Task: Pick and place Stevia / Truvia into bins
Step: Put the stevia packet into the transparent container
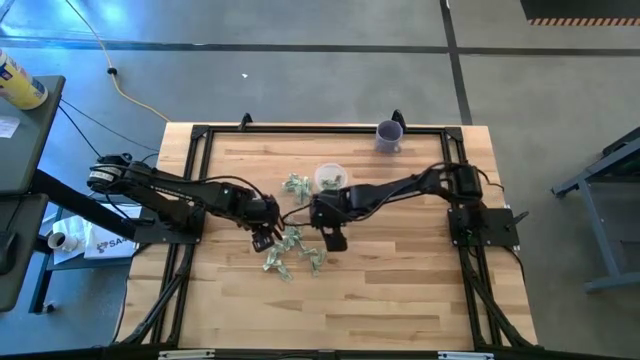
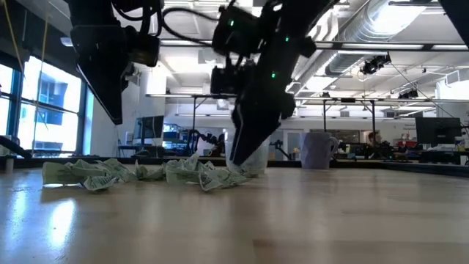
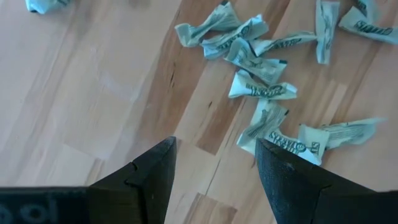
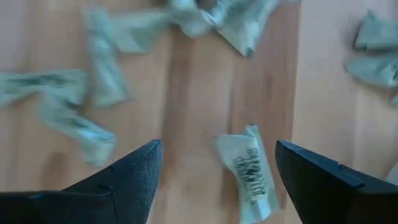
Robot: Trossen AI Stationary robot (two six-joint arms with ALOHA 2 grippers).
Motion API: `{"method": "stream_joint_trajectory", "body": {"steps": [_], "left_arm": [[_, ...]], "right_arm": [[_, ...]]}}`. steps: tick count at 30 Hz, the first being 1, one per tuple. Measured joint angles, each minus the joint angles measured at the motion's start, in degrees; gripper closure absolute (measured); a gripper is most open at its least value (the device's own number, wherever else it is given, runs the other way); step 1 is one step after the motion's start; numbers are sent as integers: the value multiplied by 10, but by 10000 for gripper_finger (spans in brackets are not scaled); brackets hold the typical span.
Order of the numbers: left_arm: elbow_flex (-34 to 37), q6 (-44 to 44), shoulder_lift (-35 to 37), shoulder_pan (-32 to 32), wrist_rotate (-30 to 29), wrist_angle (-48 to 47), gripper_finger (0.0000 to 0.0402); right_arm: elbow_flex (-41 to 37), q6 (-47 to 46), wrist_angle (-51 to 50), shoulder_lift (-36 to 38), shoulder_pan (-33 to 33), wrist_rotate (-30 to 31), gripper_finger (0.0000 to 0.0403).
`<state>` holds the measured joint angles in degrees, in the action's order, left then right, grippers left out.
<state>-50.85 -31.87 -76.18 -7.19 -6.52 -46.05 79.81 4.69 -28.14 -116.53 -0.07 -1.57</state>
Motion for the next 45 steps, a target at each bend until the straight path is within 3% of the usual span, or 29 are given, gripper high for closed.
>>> {"method": "stream_joint_trajectory", "body": {"steps": [8, 20, 22, 25, 29, 33, 36, 39, 42, 45], "left_arm": [[0, -1, 0, 0, 3, -7, 149], [-1, 16, 0, 0, 9, -17, 149], [-1, 16, 0, 0, 9, -17, 149], [-1, 16, 1, 0, 9, -14, 149], [-1, 16, 1, 0, 4, 0, 149], [-1, 23, 1, 0, 0, 20, 149], [-1, 33, 1, 0, 0, 24, 149], [-1, 25, 1, 0, 15, 20, 149], [-1, -4, 1, 0, 39, 5, 149], [-1, -36, 1, 0, 49, -4, 149]], "right_arm": [[1, -55, -6, -31, 29, -18, 168], [0, -73, -36, -19, 3, 27, 377], [-2, -80, -46, -4, -4, 36, 393], [16, -119, -72, 42, -13, 65, 387], [47, -133, -105, 120, -12, 151, 398], [53, -129, -104, 148, 61, 181, 385], [52, -108, -65, 131, 138, 131, 371], [52, -106, -37, 107, 191, 40, 352], [52, -119, -64, 90, 212, -60, 322], [52, -106, -97, 84, 207, -94, 284]]}}
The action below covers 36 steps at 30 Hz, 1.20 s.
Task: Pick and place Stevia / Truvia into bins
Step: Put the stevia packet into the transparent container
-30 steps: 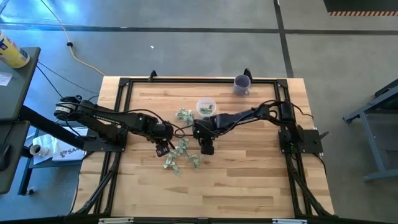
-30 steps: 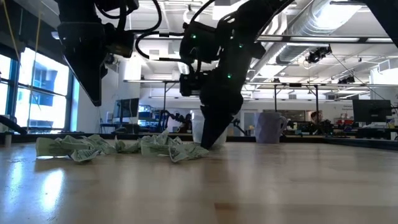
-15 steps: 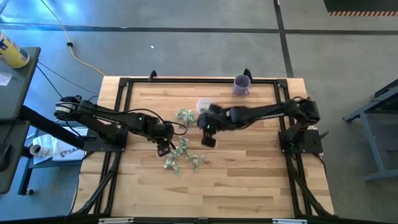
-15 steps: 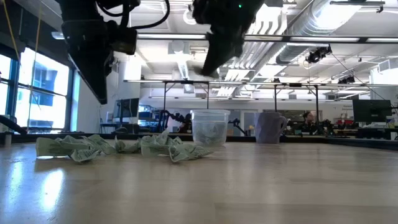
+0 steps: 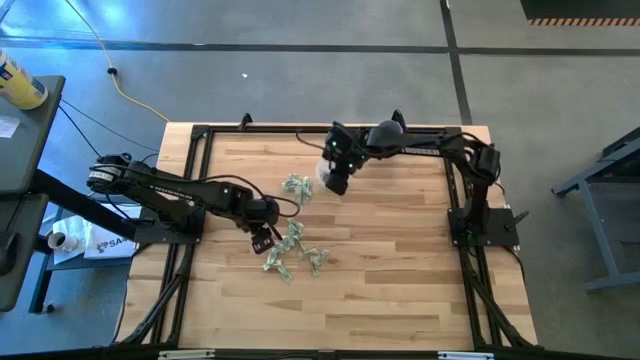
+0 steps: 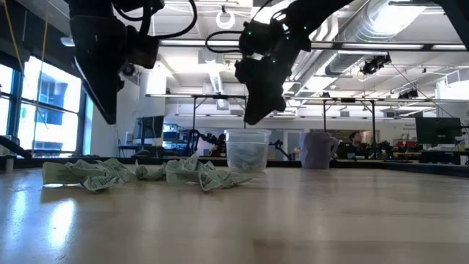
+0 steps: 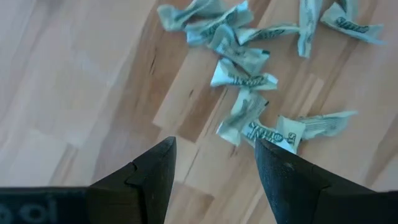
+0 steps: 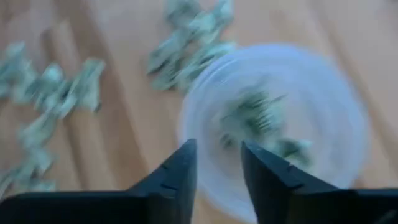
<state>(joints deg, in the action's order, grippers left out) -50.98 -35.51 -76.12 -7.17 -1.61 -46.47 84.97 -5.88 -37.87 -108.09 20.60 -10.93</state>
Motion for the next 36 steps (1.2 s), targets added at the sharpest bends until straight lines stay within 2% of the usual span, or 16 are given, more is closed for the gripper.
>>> {"method": "stream_joint_trajectory", "body": {"steps": [4, 6, 9, 11, 15, 18, 25, 28, 36], "left_arm": [[0, -34, 0, -16, 28, -10, 149], [0, -40, 0, -40, 43, -10, 149], [0, -54, 0, -85, 35, -6, 149], [0, -54, 0, -116, 1, -3, 149], [0, -44, -12, -155, -109, 2, 149], [1, 17, -32, -154, -158, 17, 149], [1, 230, -110, -122, -105, 95, 149], [1, 255, -132, -109, -102, 95, 149], [1, 299, -163, -68, -51, 94, 156]], "right_arm": [[0, 51, -35, 16, -34, 1, 238], [0, 86, -64, 34, -61, 36, 221], [-12, 128, -99, 50, -105, 77, 205], [-43, 133, -92, 60, -135, 78, 201], [-117, 112, -23, 82, -190, 88, 204], [-153, 79, 13, 84, -221, 96, 207], [-164, 13, 36, 84, -265, 109, 204], [-163, -18, 40, 84, -276, 119, 201], [-163, -60, 50, 84, -308, 170, 201]]}}
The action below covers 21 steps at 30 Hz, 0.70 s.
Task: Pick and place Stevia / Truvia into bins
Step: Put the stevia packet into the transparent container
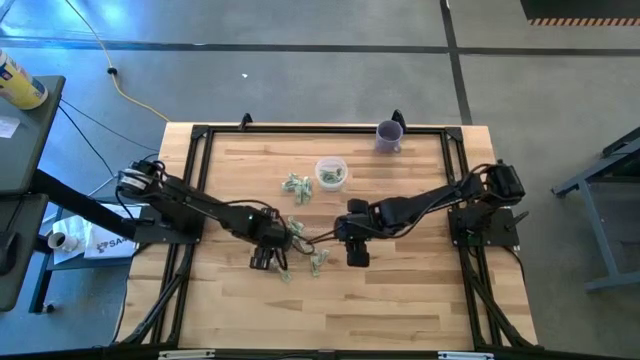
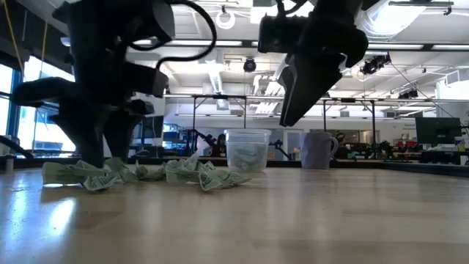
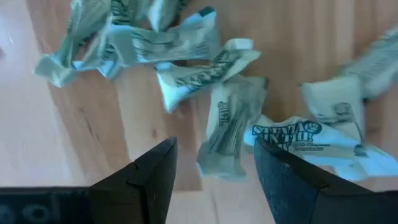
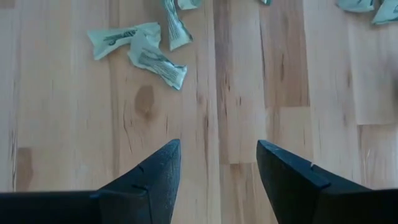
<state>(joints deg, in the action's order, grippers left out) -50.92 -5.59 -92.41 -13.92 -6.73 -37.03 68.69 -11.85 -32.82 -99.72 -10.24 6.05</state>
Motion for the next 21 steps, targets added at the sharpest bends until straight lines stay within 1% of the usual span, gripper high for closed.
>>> {"method": "stream_joint_trajectory", "body": {"steps": [2, 4, 6, 10, 11, 14, 16, 19, 21], "left_arm": [[0, 16, -8, 17, 20, 1, 176], [0, 27, -14, 33, 34, -7, 209], [0, 38, -18, 49, 37, -3, 255], [0, 67, -18, 73, 47, 8, 365], [0, 72, -18, 78, 48, 7, 378], [-3, 71, -18, 90, 48, -4, 371], [-19, 72, -18, 93, 48, -48, 367], [-52, 88, -3, 90, 34, -132, 380], [-70, 88, 16, 90, 26, -156, 380]], "right_arm": [[0, -7, 0, 0, -5, 11, 202], [0, -16, -4, 0, -11, 23, 203], [0, -23, -14, 1, -15, 35, 205], [0, -47, -52, 14, -23, 73, 215], [0, -53, -65, 20, -24, 85, 218], [0, -76, -102, 49, -24, 119, 233], [0, -90, -129, 75, -23, 143, 245], [0, -105, -162, 117, -17, 184, 265], [0, -109, -184, 142, -9, 211, 276]]}}
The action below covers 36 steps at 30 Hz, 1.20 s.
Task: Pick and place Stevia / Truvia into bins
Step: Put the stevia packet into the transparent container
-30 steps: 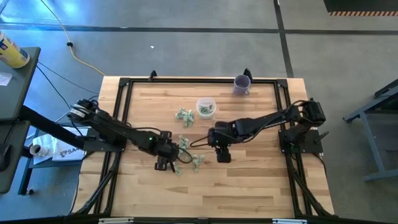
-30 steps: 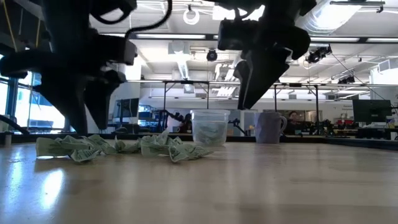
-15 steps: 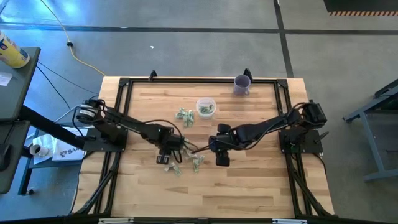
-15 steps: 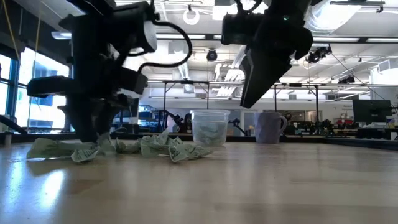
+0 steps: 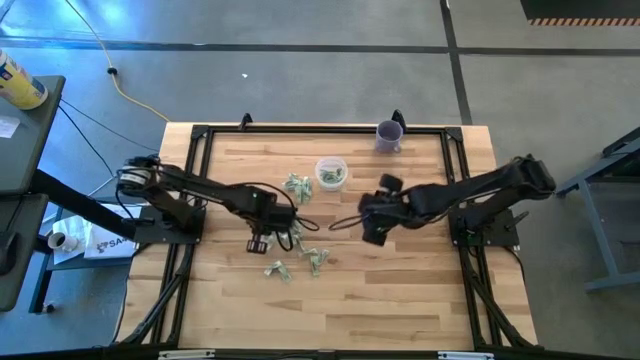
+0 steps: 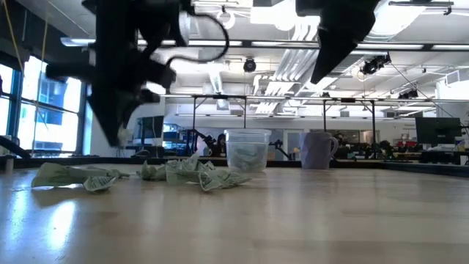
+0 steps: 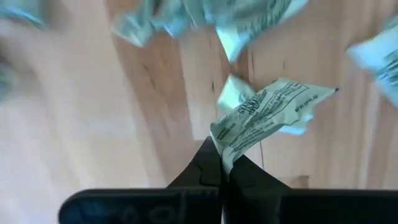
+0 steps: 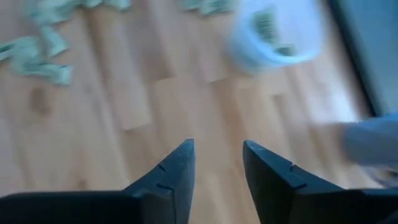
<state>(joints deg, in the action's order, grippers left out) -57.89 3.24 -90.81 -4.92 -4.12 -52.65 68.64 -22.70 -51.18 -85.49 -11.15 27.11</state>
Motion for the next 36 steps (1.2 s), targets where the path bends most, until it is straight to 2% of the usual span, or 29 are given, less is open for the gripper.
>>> {"method": "stream_joint_trajectory", "body": {"steps": [3, 7, 11, 14, 18, 23, 26, 31, 34, 36], "left_arm": [[-18, -8, 29, 10, 9, -6, 380], [-59, -22, 50, 32, 8, 6, 380], [-112, 21, 47, 92, -20, 65, 380], [-150, 70, 12, 167, -30, 122, 380], [-222, 108, -72, 253, -19, 127, 380], [-307, 130, -178, 275, -18, 115, 376], [-358, 138, -213, 260, -27, 94, 329], [-392, 150, -223, 233, -115, -13, 225], [-391, 122, -210, 227, -108, -126, 180], [-386, 91, -193, 221, -66, -192, 160]], "right_arm": [[-2, 0, -21, 31, 17, 25, 287], [-2, 5, -47, 53, 38, 30, 294], [-2, 4, -63, 66, 48, 33, 298], [-2, 1, -64, 70, 48, 45, 300], [-2, -9, -67, 71, 47, 36, 300], [-2, -20, -73, 71, 44, 25, 301], [-2, -32, -88, 71, 44, 23, 302], [-2, -43, -101, 71, 44, 26, 299], [-5, -30, -82, 71, 44, 21, 299], [-23, 17, -23, 71, 45, -28, 297]]}}
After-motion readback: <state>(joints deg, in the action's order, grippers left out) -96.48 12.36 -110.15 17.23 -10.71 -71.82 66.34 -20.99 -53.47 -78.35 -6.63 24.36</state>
